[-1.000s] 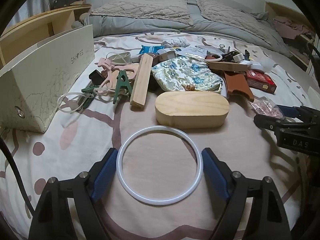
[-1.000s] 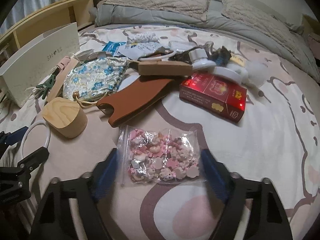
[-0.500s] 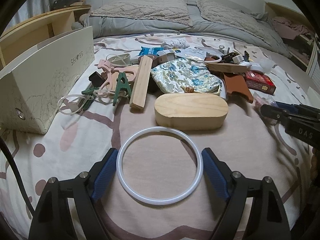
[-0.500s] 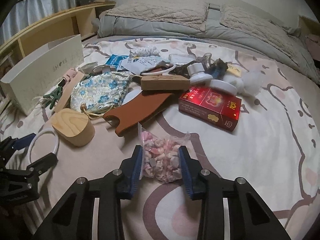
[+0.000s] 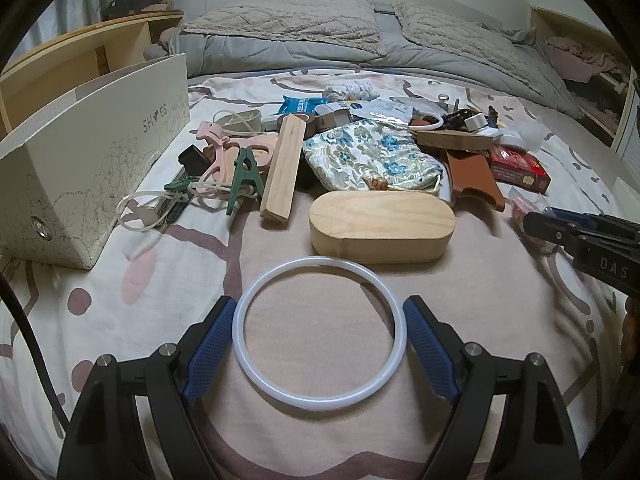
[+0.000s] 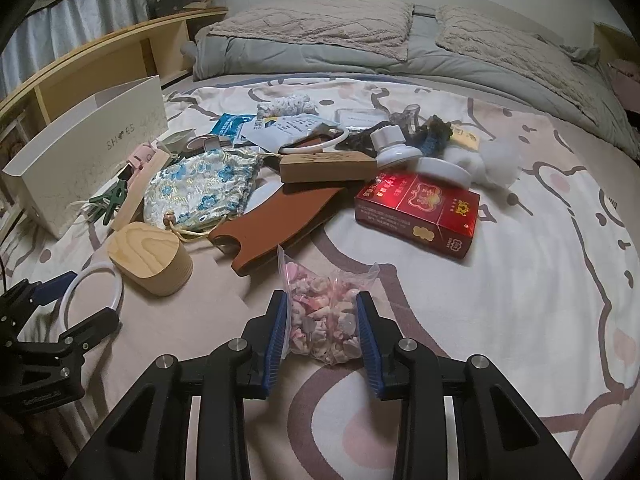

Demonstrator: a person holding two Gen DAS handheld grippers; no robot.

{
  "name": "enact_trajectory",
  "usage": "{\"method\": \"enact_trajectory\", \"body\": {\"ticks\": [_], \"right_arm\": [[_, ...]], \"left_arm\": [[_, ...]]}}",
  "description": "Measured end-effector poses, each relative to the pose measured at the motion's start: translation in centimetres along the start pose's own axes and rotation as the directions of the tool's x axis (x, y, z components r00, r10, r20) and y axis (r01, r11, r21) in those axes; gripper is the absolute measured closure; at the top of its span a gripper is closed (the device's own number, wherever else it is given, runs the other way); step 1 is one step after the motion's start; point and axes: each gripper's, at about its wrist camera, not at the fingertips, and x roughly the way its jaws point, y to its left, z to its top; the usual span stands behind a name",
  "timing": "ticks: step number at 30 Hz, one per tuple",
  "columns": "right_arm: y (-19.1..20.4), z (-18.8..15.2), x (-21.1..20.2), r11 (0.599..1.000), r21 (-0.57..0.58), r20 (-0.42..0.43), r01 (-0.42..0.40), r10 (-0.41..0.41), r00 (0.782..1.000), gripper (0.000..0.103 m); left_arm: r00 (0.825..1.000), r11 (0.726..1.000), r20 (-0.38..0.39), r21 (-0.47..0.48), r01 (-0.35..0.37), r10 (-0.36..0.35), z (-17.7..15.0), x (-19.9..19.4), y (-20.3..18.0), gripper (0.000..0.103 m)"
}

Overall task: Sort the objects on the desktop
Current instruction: 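Close the left tool on the white ring while the right tool closes on the bead bag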

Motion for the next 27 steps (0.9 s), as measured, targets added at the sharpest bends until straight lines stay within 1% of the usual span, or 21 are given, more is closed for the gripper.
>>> {"method": "enact_trajectory", "body": {"ticks": [6, 13, 27], "right_arm": [[0.1, -0.1, -0.4, 1.0, 0.009, 0.002, -0.022, 0.022, 1.0, 0.068], [0.8, 0.1, -1.1, 0.998, 0.002, 0.025, -0.055, 0.055, 0.998, 0.068], [0.8, 0.2, -1.5, 0.998, 0.011, 0.038, -0.069, 0.069, 0.997, 0.068]], "left_arm": [[1.0, 1.0, 0.014, 0.0, -0.002, 0.002, 0.2, -0.4, 0.1, 0.018], [1.0, 1.0, 0.02, -0.003, 0.003, -0.003, 0.3, -0.6, 0.3, 0.018], [0.999, 1.0, 0.043, -0.015, 0.018, -0.018, 0.7, -1.3, 0.4, 0.018]]}}
